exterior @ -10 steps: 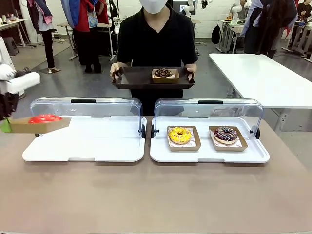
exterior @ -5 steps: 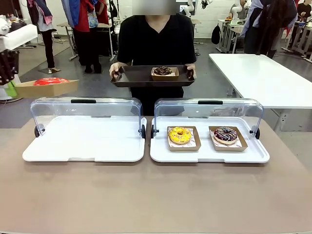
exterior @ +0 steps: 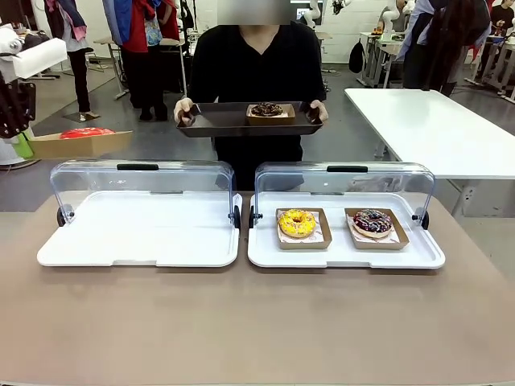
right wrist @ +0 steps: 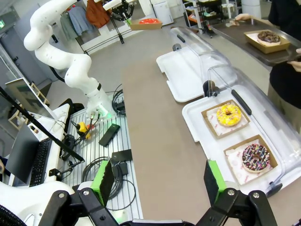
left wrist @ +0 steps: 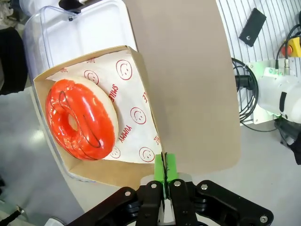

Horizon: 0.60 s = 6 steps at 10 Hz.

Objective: Provide the desired donut to the person.
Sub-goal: Pick up and lift the Paper togo box containing the Donut pointed at by the person, then place the picked Paper togo box onto the Handle tray extended by the person.

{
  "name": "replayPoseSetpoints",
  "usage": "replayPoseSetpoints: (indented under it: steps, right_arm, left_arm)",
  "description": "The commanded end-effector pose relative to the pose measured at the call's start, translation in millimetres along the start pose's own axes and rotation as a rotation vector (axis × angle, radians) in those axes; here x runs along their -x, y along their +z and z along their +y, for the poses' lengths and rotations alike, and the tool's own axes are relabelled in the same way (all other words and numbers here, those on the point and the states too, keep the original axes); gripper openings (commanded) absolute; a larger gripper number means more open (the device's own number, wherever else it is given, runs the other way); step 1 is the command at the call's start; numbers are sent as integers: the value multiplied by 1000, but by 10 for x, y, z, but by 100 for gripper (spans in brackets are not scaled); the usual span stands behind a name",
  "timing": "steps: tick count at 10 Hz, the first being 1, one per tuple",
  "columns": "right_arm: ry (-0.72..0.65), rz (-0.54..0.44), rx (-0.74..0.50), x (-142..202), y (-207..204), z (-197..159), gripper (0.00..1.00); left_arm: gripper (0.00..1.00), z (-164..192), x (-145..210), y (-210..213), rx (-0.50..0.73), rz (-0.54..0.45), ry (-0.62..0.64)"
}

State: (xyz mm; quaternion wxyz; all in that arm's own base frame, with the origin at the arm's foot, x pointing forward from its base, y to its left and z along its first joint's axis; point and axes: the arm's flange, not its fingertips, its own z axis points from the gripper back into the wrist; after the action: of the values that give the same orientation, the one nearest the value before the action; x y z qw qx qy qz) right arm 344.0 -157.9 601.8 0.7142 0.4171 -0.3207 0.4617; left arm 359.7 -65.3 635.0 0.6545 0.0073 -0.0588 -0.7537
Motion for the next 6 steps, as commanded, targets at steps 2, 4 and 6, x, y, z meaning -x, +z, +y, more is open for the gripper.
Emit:
replayPoseSetpoints:
  steps: [2,4,6]
  right_arm:
    - [6,-10,-7,3,2,0,100]
    - [6,-10,-7,3,2,0,100]
    - [6,-10,-7,3,2,0,100]
  left_arm:
    - [0,-48,-13,-19,-6,10,-5]
    - [0,-48,-13,-19,-6,10,-5]
    - [0,-48,-13,-19,-6,10,-5]
